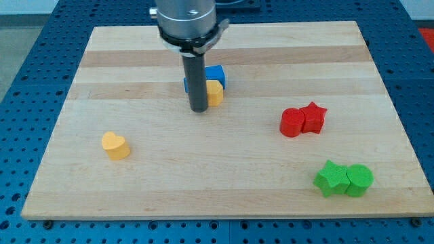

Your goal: Move yellow hexagon to the center of the board

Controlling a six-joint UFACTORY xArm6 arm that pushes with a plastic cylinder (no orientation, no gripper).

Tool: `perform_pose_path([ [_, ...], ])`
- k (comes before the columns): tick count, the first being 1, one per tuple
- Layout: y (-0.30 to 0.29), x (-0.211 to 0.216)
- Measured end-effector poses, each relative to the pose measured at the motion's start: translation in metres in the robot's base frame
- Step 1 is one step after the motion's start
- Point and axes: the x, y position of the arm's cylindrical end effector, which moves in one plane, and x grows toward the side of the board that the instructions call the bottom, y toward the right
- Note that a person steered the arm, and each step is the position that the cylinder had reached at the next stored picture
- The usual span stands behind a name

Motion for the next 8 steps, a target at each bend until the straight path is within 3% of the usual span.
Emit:
perform_pose_path([
  [7, 0.037, -0.015],
  [8, 0.031, 0.02],
])
